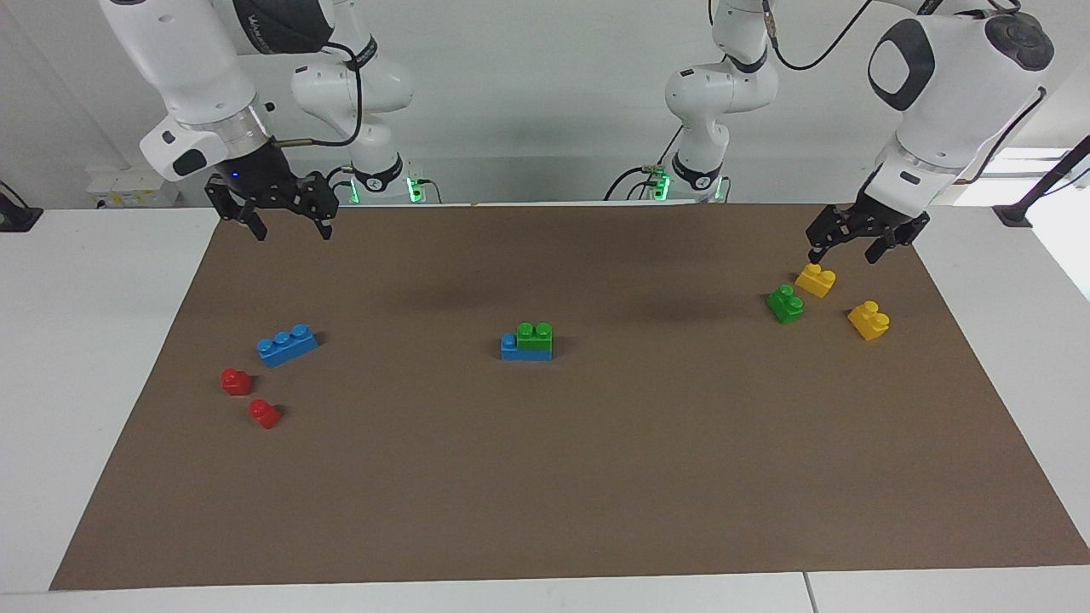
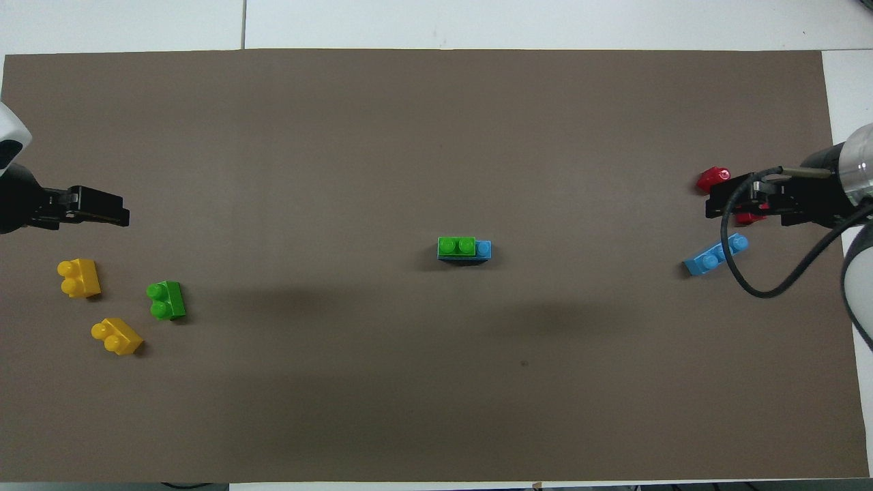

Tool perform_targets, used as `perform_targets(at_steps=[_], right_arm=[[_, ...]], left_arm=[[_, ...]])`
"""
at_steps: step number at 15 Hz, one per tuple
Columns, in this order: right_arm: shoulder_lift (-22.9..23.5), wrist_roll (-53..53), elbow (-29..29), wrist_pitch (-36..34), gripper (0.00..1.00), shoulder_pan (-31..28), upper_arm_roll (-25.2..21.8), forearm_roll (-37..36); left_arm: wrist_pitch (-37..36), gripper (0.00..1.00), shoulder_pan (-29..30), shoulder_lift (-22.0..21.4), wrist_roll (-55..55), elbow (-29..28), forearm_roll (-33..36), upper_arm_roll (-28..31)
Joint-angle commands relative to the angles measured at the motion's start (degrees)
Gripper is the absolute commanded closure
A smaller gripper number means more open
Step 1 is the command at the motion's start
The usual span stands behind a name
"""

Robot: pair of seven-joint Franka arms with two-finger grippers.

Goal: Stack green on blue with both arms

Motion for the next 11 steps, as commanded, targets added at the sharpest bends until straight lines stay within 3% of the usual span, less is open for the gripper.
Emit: perform_targets(at_steps=[1,11], right_arm=[[0.54,-5.92,1.13,-1.31,0.0,-3.75,0.46,-1.04],[1.15,-4.69,3.15,-2.18,0.0,-4.29,0.64,-0.6]], left_arm=[[-1.11,0.0,0.11,-0.53,0.09,0.69,0.94,-0.48],[-0.58,0.0,0.11,-0.61,0.71,0.6,2.53,-0.4]])
